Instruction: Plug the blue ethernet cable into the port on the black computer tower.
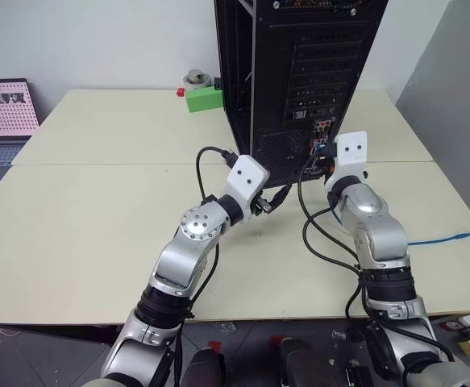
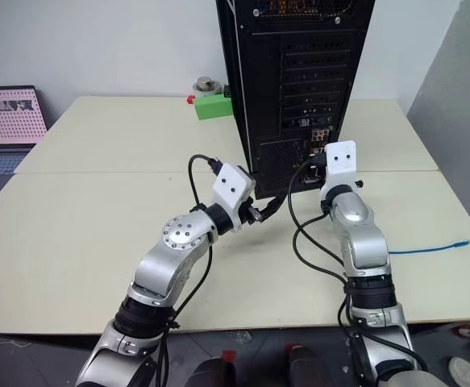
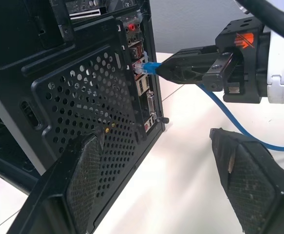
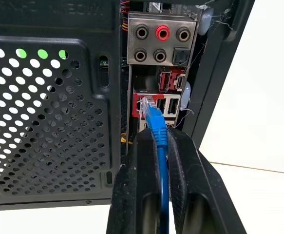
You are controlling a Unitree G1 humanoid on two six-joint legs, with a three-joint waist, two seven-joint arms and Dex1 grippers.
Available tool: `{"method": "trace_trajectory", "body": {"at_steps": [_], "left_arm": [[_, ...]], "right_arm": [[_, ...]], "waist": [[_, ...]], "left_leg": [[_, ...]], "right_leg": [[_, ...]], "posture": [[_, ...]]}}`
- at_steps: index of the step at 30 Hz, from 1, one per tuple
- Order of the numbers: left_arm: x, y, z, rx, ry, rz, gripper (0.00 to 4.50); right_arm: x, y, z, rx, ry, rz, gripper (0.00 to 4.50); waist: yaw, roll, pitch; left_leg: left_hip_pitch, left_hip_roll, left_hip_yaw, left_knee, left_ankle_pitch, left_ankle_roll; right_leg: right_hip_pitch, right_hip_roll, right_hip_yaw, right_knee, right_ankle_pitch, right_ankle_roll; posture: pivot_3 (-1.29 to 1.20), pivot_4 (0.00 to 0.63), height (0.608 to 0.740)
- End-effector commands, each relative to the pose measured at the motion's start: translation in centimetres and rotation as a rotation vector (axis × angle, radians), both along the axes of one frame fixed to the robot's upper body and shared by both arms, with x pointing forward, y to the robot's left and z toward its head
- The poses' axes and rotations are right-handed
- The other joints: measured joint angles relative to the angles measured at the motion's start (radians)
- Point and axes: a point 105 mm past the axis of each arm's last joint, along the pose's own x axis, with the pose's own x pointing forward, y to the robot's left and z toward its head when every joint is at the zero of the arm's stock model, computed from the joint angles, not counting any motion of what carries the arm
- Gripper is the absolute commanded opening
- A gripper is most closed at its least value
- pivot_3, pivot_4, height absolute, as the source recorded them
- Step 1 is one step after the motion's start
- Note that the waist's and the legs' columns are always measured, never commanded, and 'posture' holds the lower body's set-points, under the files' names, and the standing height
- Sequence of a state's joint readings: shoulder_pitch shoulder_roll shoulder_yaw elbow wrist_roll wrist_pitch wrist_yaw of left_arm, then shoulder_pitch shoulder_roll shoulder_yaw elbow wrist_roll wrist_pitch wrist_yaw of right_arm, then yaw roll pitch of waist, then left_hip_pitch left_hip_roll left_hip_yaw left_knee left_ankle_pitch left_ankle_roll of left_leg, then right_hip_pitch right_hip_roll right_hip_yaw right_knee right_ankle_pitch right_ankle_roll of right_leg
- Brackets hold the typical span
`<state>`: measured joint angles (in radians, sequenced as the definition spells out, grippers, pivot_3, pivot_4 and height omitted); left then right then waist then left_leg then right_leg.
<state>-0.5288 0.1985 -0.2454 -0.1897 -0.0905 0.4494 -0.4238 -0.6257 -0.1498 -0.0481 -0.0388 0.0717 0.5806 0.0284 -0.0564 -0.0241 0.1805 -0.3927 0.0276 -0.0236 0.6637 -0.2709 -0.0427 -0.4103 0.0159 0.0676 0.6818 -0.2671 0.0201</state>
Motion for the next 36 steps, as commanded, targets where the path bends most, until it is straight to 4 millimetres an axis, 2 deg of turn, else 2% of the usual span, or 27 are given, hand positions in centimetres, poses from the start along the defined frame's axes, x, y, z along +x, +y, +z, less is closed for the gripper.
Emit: {"method": "trace_trajectory", "body": {"at_steps": [1,11,17,36], "left_arm": [[-0.1,0.2,1.1,-0.018,-0.045,0.013,3.66],[-0.1,0.1,1.1,-0.015,-0.046,0.009,3.66],[-0.1,0.1,1.1,-0.014,-0.045,0.011,3.66],[0.0,0.2,1.0,-0.01,-0.047,0.014,3.66]], "right_arm": [[-1.0,-0.5,2.5,0.066,-0.066,-0.016,0.0],[-1.5,-0.1,2.3,0.075,-0.035,-0.019,0.0],[-1.2,0.0,1.8,0.076,-0.021,-0.018,0.0],[-0.2,0.2,2.4,0.079,-0.038,-0.007,0.0]], "waist": [[0.002,0.0,0.0],[0.005,0.0,0.0],[0.005,0.0,0.0],[0.004,0.0,0.0]], "left_leg": [[-0.001,0.0,0.0,0.0,0.0,0.0],[-0.002,0.0,-0.001,-0.001,0.0,0.0],[-0.002,0.0,0.0,-0.001,0.0,0.0],[-0.002,0.0,0.0,-0.001,0.0,0.0]], "right_leg": [[0.0,0.0,0.0,0.0,0.0,0.0],[-0.001,-0.001,-0.001,-0.001,0.0,0.0],[-0.001,-0.001,-0.001,-0.001,0.0,0.0],[-0.001,-0.001,-0.001,-0.001,0.0,0.0]], "posture": [[0.0,0.15,0.74],[0.0,0.15,0.74],[0.0,0.15,0.74],[0.0,0.15,0.74]]}}
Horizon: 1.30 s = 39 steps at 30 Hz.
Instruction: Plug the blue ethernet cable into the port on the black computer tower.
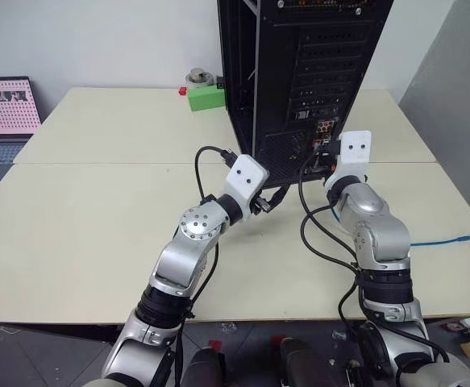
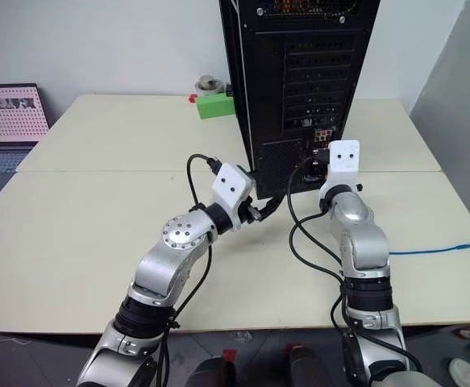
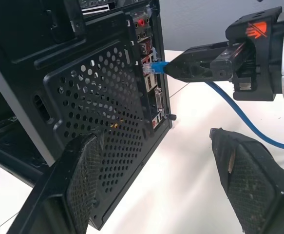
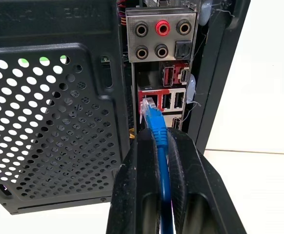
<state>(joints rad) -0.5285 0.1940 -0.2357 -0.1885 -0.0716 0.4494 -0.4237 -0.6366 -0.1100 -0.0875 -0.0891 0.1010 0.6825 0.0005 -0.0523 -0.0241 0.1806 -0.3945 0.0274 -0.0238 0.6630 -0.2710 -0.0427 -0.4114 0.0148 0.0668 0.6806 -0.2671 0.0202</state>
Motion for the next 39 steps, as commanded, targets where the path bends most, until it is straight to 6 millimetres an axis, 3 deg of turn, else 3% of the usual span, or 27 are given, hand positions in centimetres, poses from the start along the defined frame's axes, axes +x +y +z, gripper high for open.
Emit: {"method": "trace_trajectory", "body": {"at_steps": [1,22,39], "left_arm": [[-0.2,-0.1,1.0,-0.015,-0.04,-0.004,3.66],[-0.3,-0.1,1.0,-0.016,-0.041,-0.005,3.66],[-0.2,-0.2,1.1,-0.018,-0.045,-0.005,3.66]], "right_arm": [[0.1,0.0,2.3,0.004,-0.085,0.001,0.0],[-0.1,-0.5,3.2,0.034,-0.111,-0.024,0.0],[0.5,2.7,3.1,0.032,-0.117,0.033,0.0]], "waist": [[-0.001,0.0,0.0],[0.0,0.0,0.0],[-0.006,0.0,0.0]], "left_leg": [[0.0,0.0,0.0,0.0,0.0,0.0],[-0.002,0.0,0.0,0.0,0.0,0.0],[-0.003,0.0,0.001,0.0,0.0,0.0]], "right_leg": [[0.0,0.0,0.0,0.0,0.0,0.0],[-0.001,0.0,0.0,0.0,0.0,0.0],[-0.004,0.0,0.001,0.001,0.0,0.0]], "posture": [[0.0,0.15,0.74],[0.0,0.15,0.74],[0.0,0.15,0.74]]}}
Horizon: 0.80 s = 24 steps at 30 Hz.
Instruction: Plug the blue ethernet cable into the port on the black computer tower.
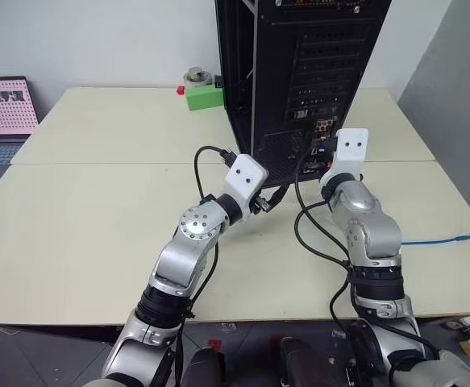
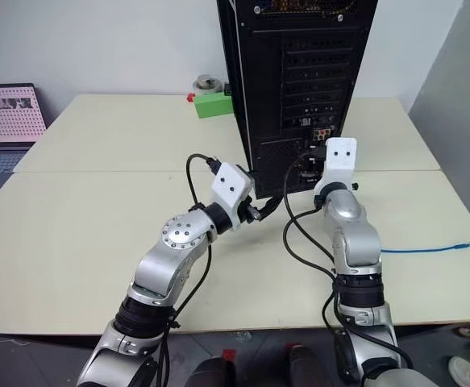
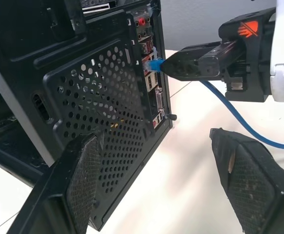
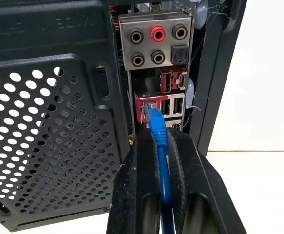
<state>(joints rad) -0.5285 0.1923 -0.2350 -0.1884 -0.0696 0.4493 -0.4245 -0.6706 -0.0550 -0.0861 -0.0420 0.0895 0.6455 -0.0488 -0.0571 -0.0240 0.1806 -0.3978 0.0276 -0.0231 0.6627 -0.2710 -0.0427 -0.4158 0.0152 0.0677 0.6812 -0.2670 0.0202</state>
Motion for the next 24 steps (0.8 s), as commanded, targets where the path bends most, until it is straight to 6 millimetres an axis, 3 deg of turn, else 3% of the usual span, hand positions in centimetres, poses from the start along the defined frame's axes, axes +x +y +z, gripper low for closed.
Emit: {"method": "trace_trajectory", "body": {"at_steps": [1,12,17,24], "left_arm": [[-0.3,-0.2,1.1,-0.019,-0.045,-0.005,3.66],[-0.3,0.1,1.1,-0.017,-0.047,0.004,3.66],[-0.1,0.8,1.0,-0.013,-0.033,0.019,3.7],[0.5,3.5,0.2,0.079,0.001,0.087,3.7]], "right_arm": [[0.1,1.5,2.8,-0.009,-0.103,0.051,0.0],[0.5,1.3,2.5,-0.021,-0.1,0.087,0.0],[-0.1,0.0,2.2,-0.035,-0.082,0.086,1.05],[-2.8,-2.4,2.1,-0.107,-0.053,0.182,2.54]], "waist": [[-0.001,0.0,0.0],[-0.007,0.0,0.0],[-0.004,0.0,0.0],[0.009,0.0,0.0]], "left_leg": [[0.0,0.0,0.0,0.0,0.0,0.0],[0.001,0.0,0.001,0.0,0.0,0.0],[0.0,0.0,0.001,0.0,0.0,0.0],[-0.003,0.001,0.0,0.0,0.0,0.0]], "right_leg": [[0.0,0.0,0.0,0.0,0.0,0.0],[-0.001,0.001,0.001,0.001,0.0,0.0],[-0.001,0.001,0.001,0.001,0.0,0.0],[-0.003,-0.002,0.001,0.0,0.0,0.0]], "posture": [[0.0,0.15,0.74],[0.0,0.15,0.74],[0.0,0.15,0.74],[0.0,0.15,0.74]]}}
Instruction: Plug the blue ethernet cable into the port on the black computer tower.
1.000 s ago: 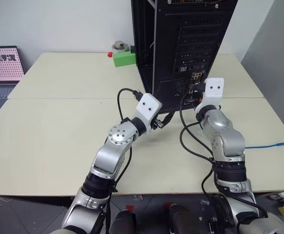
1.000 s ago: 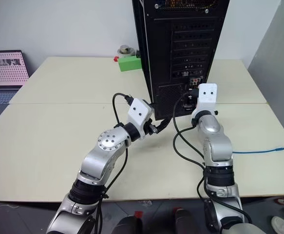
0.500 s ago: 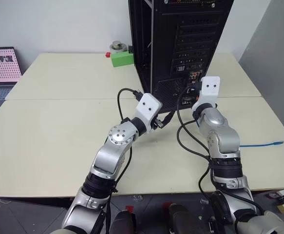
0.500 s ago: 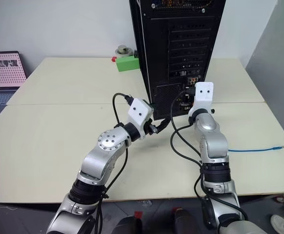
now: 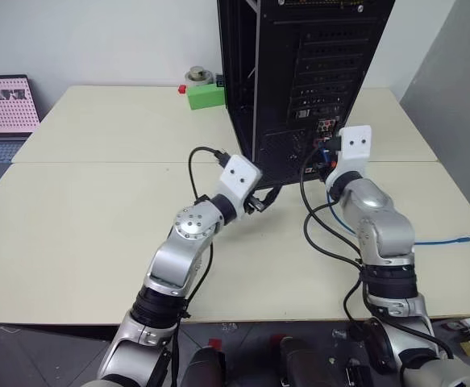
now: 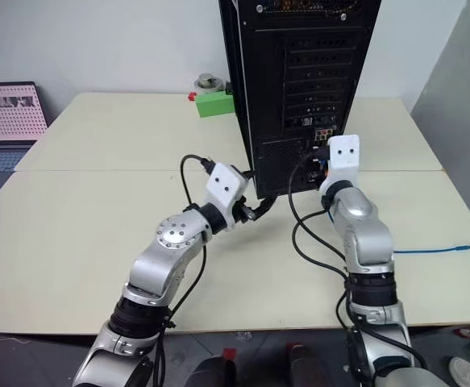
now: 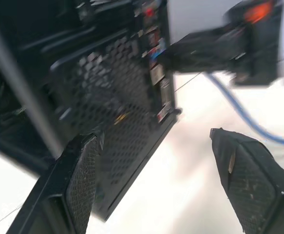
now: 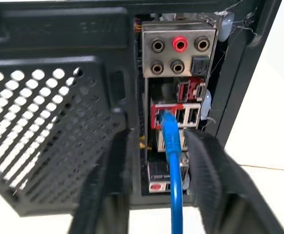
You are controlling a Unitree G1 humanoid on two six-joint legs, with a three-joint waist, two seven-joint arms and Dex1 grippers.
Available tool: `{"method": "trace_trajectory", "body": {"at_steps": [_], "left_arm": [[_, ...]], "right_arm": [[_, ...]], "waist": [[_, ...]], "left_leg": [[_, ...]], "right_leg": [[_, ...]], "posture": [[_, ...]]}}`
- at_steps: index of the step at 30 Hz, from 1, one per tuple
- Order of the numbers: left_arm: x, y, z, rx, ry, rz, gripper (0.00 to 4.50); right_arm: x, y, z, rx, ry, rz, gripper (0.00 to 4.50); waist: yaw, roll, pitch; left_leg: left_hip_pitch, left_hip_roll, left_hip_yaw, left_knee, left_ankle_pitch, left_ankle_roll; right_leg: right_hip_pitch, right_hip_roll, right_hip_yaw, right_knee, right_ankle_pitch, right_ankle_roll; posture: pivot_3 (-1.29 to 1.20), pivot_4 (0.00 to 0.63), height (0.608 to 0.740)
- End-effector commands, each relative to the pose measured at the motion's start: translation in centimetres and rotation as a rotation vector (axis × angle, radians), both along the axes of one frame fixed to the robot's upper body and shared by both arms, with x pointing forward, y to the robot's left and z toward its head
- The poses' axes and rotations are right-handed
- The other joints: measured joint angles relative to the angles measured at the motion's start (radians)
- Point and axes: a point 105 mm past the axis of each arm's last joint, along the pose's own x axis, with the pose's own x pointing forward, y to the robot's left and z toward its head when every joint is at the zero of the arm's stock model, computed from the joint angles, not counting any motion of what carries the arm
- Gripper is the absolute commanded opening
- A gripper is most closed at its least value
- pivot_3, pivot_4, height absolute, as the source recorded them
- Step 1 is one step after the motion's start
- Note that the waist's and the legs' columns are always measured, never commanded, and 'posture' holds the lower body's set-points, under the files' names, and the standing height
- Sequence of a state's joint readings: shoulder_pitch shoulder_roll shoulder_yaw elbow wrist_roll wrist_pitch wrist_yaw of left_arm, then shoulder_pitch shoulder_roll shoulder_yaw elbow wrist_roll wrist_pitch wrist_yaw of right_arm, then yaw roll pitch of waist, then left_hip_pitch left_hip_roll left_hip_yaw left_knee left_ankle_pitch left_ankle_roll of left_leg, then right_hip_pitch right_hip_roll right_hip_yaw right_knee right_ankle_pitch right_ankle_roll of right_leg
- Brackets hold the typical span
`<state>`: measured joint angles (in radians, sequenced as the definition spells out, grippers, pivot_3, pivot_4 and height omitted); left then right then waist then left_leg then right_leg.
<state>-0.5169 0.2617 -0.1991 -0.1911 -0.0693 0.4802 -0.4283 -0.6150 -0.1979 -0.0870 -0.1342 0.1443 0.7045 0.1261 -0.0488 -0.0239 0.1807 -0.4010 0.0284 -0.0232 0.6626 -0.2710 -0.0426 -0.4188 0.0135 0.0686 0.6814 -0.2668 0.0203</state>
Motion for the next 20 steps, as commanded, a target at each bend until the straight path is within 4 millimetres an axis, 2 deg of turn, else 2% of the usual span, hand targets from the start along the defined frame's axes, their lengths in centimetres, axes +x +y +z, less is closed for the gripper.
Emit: {"method": "trace_trajectory", "body": {"at_steps": [1,5,9,13,20], "left_arm": [[-0.2,1.6,0.7,0.041,-0.011,0.025,3.7],[-0.3,3.6,1.0,0.097,-0.026,0.037,3.7],[-1.0,5.5,1.5,0.072,0.022,-0.008,3.7],[-1.8,7.9,2.1,0.078,0.051,-0.021,3.7],[-2.7,9.3,2.3,0.082,0.066,-0.054,3.7]], "right_arm": [[-2.2,-1.0,2.1,-0.033,-0.06,0.092,2.71],[-3.9,-2.7,2.4,-0.108,-0.068,0.194,3.58],[-6.0,-4.6,2.2,-0.231,-0.05,0.319,4.38],[-8.2,-5.9,4.1,-0.202,-0.079,0.42,4.47],[-8.2,-6.7,4.5,-0.218,-0.078,0.43,4.47]], "waist": [[0.002,0.0,0.0],[0.003,0.0,0.0],[0.004,0.0,0.0],[0.0,0.0,0.001],[0.0,0.0,0.001]], "left_leg": [[0.0,0.0,0.0,0.0,0.0,0.0],[0.0,-0.001,0.0,0.0,0.0,0.0],[0.001,-0.001,0.0,0.0,0.0,0.0],[0.001,-0.001,0.001,0.0,0.0,0.0],[0.003,-0.001,0.001,0.001,0.0,0.0]], "right_leg": [[0.0,0.0,0.0,0.0,0.0,0.0],[0.0,0.0,-0.002,0.0,0.0,0.0],[0.0,0.001,-0.003,0.0,0.0,0.0],[0.0,0.002,-0.004,0.0,0.0,0.001],[0.004,0.002,-0.003,-0.001,-0.002,0.003]], "posture": [[0.0,0.15,0.74],[0.0,0.15,0.74],[0.0,0.15,0.74],[0.0,0.15,0.74],[0.0,0.15,0.74]]}}
